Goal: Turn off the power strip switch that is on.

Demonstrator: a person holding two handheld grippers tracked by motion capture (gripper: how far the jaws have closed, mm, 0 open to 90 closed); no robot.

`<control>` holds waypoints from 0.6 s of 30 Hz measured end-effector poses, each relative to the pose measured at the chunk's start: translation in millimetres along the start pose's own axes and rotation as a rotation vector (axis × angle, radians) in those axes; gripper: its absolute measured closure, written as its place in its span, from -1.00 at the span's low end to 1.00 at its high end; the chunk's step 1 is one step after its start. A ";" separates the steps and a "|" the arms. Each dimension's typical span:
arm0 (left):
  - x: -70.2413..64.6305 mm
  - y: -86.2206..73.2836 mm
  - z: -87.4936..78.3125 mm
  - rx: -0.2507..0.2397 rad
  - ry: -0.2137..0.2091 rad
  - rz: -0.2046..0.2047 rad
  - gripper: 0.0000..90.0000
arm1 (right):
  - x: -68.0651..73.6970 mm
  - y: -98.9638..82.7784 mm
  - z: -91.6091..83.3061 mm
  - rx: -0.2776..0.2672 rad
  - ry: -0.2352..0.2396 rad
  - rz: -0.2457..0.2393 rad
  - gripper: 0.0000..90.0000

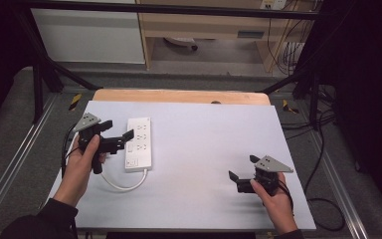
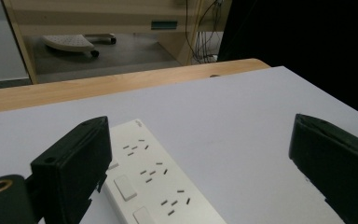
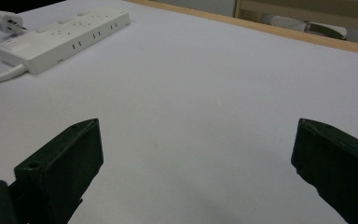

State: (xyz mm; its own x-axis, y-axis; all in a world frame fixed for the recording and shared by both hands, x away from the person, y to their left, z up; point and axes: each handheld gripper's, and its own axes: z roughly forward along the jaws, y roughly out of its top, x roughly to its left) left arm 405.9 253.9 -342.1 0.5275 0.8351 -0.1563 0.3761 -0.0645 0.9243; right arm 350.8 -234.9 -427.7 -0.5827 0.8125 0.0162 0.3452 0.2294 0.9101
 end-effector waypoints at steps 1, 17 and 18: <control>-0.1 -2.0 -1.9 0.002 0.002 0.005 -0.87 | -0.1 -0.1 0.0 0.001 0.000 -0.001 -0.95; 3.9 -36.6 -29.4 -0.031 0.038 -0.017 -0.88 | 0.8 -0.2 0.9 0.004 0.000 -0.006 -0.95; 4.0 -38.6 -31.4 -0.037 0.041 -0.021 -0.88 | 0.7 -0.2 0.8 0.004 -0.001 -0.005 -0.95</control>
State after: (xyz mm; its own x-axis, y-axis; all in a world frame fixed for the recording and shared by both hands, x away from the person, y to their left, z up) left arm 369.6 276.9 -367.5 0.4876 0.8579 -0.1624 0.3579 -0.0268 0.9334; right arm 350.9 -234.1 -428.2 -0.5841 0.8116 0.0112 0.3448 0.2356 0.9086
